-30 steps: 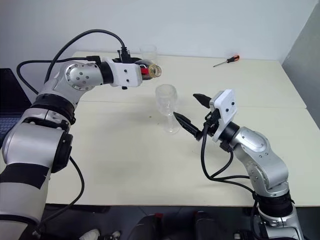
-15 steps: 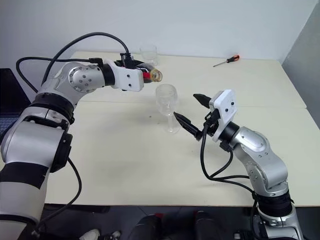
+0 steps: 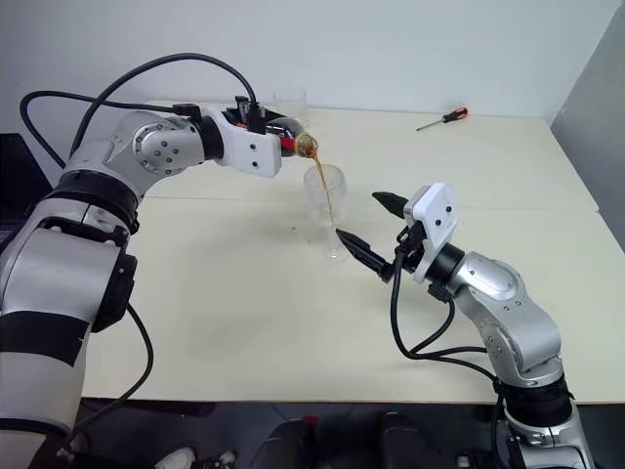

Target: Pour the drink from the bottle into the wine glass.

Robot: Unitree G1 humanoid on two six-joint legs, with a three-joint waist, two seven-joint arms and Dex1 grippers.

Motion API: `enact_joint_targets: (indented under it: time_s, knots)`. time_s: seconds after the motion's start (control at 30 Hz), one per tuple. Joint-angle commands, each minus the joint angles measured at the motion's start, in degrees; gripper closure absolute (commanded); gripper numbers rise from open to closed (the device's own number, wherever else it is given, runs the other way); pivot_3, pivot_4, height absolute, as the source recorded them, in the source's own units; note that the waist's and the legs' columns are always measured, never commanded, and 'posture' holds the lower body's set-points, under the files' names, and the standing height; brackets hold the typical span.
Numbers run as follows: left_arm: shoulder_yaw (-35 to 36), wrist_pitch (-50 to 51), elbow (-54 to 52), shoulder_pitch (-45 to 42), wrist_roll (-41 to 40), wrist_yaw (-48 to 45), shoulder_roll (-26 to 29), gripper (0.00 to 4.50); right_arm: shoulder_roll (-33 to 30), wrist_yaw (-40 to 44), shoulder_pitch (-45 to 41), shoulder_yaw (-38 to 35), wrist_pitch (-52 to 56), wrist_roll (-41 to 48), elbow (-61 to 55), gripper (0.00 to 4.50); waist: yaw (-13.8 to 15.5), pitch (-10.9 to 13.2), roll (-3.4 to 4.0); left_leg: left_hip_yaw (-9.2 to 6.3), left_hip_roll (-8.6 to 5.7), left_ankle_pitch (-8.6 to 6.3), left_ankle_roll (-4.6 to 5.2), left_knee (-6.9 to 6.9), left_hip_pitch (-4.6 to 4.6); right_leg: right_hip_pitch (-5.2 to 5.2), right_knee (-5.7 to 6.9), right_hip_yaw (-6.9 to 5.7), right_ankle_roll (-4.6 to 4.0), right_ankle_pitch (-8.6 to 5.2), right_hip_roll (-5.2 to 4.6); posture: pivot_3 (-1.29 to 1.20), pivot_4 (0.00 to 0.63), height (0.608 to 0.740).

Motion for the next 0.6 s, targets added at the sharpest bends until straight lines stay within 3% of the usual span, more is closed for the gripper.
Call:
enact_joint_targets:
  time_s: [0.03,0.6]
  knots:
    - [-0.6,-0.8,-0.8,-3.5,0.8,3.2,1.3,3.08,-0.4,0.4,-0.5,-0.5,-1.4,-0.5,-1.3,0.00,0.0,0.0,0.00,0.00,0.00,0.00,0.00,0.00,0.00,0.00,0.00,0.00,0.00,0.00,0.00,0.00,0.150,0.740]
    - [-3.8,-0.4,-0.1,-5.3,4.3,8.1,1.7,3.08,-0.4,0.8,-0.6,-0.9,-1.3,-0.8,-1.4,0.00,0.0,0.0,0.00,0.01,0.00,0.00,0.00,0.00,0.00,-0.01,0.01,0.00,0.00,0.00,0.00,0.00,0.150,0.740]
